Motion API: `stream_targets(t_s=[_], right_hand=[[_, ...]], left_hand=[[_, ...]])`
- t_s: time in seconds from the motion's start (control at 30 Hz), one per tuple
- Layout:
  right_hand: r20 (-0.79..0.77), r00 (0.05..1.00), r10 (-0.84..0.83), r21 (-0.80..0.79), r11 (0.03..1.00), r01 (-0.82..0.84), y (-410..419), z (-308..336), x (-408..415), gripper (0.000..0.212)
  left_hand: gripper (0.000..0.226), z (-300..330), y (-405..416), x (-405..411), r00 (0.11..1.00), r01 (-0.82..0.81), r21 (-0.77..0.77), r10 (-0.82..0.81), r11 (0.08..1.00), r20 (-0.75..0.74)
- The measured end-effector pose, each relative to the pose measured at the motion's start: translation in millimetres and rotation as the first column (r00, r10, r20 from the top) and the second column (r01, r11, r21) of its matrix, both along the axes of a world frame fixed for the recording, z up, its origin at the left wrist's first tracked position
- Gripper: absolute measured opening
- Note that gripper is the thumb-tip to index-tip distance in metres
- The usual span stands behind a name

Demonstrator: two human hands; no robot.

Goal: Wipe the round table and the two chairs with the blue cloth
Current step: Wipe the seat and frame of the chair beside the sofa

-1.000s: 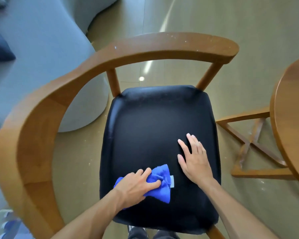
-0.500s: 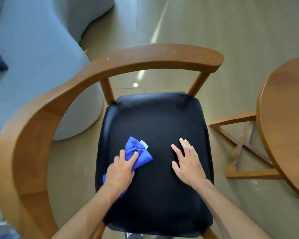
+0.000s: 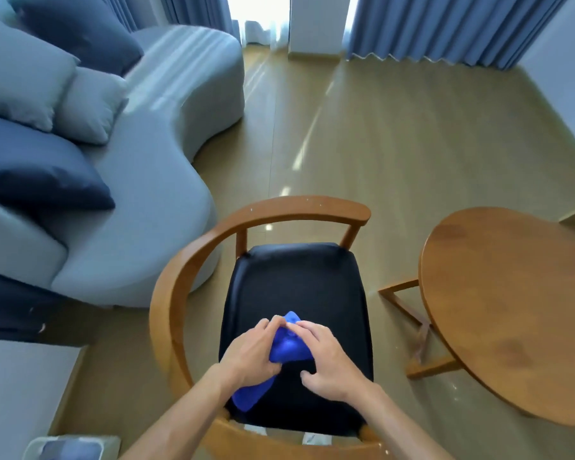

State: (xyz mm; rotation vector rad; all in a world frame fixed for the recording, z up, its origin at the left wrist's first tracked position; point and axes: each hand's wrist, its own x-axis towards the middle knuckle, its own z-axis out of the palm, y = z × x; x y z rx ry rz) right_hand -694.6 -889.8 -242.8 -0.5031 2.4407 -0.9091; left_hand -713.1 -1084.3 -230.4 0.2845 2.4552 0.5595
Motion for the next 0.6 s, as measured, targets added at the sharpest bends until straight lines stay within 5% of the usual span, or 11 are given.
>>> stream_targets(t_s=[0.17, 0.6], right_hand=[[-0.107, 0.994, 0.025, 0.162, 0.987, -0.007, -13, 62, 25, 0.076], [-0.023, 0.995, -0.098, 0.111, 0.989, 0.1, 6, 155, 8, 0.071]], left_hand=[[0.054, 77, -1, 17, 0.995, 0.087, -0.055, -0.089, 0.995, -0.048], [0.053, 163, 15, 8, 0.955, 0.193, 0.039, -0.178, 0.98, -0.235]])
